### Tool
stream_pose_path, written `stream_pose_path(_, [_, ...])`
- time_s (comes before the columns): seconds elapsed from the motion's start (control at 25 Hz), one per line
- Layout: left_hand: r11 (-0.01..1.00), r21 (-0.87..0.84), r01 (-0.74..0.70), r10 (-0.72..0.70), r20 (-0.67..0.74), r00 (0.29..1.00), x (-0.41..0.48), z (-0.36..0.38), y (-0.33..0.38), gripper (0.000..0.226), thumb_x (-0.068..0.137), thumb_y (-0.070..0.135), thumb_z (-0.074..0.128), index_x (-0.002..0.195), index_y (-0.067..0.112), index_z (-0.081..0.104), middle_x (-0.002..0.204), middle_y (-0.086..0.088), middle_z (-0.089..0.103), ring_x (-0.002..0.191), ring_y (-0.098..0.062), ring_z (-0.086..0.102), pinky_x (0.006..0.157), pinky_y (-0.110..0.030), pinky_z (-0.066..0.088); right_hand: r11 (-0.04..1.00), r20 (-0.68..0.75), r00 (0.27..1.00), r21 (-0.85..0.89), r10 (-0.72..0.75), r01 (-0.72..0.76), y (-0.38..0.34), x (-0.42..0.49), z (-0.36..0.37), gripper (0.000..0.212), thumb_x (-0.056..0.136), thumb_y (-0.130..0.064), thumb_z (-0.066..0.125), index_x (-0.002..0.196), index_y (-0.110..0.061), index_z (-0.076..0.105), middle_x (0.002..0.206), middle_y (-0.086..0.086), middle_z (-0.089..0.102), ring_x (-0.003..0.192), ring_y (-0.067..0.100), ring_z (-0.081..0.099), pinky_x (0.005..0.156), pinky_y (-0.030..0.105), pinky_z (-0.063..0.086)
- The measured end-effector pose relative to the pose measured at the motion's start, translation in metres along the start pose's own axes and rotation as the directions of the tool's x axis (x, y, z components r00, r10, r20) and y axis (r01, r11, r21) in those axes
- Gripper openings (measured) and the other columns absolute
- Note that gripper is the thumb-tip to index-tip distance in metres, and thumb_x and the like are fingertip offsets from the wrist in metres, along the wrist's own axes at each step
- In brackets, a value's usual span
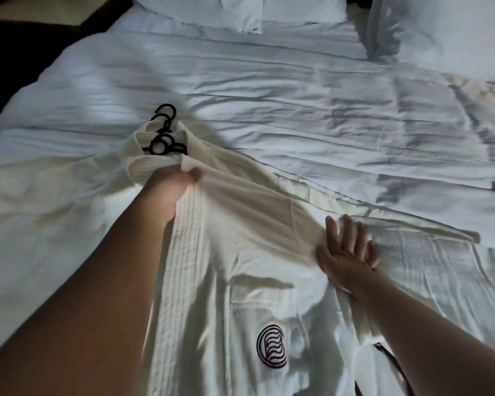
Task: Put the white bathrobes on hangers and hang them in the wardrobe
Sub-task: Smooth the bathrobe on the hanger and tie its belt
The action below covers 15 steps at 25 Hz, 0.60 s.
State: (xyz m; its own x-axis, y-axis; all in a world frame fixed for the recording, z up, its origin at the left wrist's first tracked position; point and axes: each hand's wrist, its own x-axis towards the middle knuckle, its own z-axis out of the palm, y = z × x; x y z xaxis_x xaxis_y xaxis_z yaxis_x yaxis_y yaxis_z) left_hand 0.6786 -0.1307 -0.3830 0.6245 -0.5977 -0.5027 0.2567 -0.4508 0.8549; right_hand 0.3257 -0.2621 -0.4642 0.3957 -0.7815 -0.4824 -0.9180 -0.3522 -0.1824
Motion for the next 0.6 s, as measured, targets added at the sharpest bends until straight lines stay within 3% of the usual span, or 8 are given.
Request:
stream_pose_path(0.2, [0.999,0.01,0.053,-0.054,0.087,0.995,-0.023,0.007,0.011,0.018,0.099,0.02,0.062,0.114,0.02,0.071,0.113,-0.007,0.076,0.11,-0.029,0.071,0.097,-0.048,0.055,0.998,0.026,0.999,0.046,0.034,-0.035,-0.003,0.005,-0.006,0.07,0.098,-0.059,0.029,0.156,-0.052,-0.011,0.167,-0.011,-0.024,0.153,0.021,-0.027,0.123,0.044,-0.01])
stream_pose_path(0.24, [0.999,0.036,0.002,-0.005,0.083,0.997,-0.02,0.007,0.008,0.022,0.1,0.013,0.06,0.117,0.02,0.071,0.113,-0.006,0.076,0.11,-0.029,0.071,0.098,-0.048,0.054,0.999,0.027,0.999,0.041,0.031,-0.032,-0.003,0.006,-0.006,0.071,0.097,-0.06,0.028,0.156,-0.052,-0.011,0.167,-0.011,-0.025,0.153,0.021,-0.028,0.123,0.044,-0.01])
stream_pose_path(0.36, [0.964,0.226,-0.142,0.174,-0.128,0.976,-0.032,0.011,0.008,0.034,0.092,0.017,0.064,0.124,0.027,0.07,0.115,-0.001,0.075,0.105,-0.021,0.071,0.101,-0.042,0.053,0.998,0.027,0.999,0.044,0.042,-0.043,-0.004,0.005,-0.006,0.075,0.089,-0.065,0.021,0.156,-0.052,-0.011,0.167,-0.012,-0.025,0.152,0.02,-0.028,0.123,0.044,-0.011])
stream_pose_path(0.48, [0.987,0.149,-0.057,0.06,-0.019,0.998,-0.08,0.018,-0.007,0.026,0.092,0.021,0.074,0.116,0.03,0.069,0.11,0.005,0.077,0.102,-0.02,0.073,0.091,-0.046,0.058,0.999,0.047,0.998,0.009,0.042,-0.043,-0.005,0.004,-0.007,0.074,0.094,-0.063,0.025,0.156,-0.051,-0.013,0.165,-0.011,-0.03,0.151,0.02,-0.033,0.121,0.044,-0.013])
stream_pose_path(0.56, [0.943,0.33,0.049,-0.068,0.047,0.997,-0.112,0.007,-0.028,0.024,0.092,0.014,0.074,0.109,0.029,0.066,0.102,0.002,0.077,0.094,-0.022,0.074,0.082,-0.04,0.06,0.999,0.063,0.997,-0.012,0.047,-0.046,-0.005,0.005,-0.009,0.076,0.095,-0.064,0.027,0.155,-0.049,-0.016,0.164,-0.011,-0.033,0.149,0.021,-0.036,0.12,0.045,-0.015])
stream_pose_path(0.6, [0.902,0.43,0.03,-0.025,-0.016,1.0,-0.122,0.0,-0.038,0.021,0.093,0.01,0.072,0.105,0.027,0.066,0.095,-0.001,0.076,0.088,-0.023,0.073,0.076,-0.032,0.058,0.999,0.068,0.997,-0.02,0.046,-0.045,-0.005,0.005,-0.009,0.077,0.094,-0.065,0.027,0.155,-0.049,-0.018,0.163,-0.01,-0.035,0.148,0.021,-0.037,0.12,0.045,-0.016])
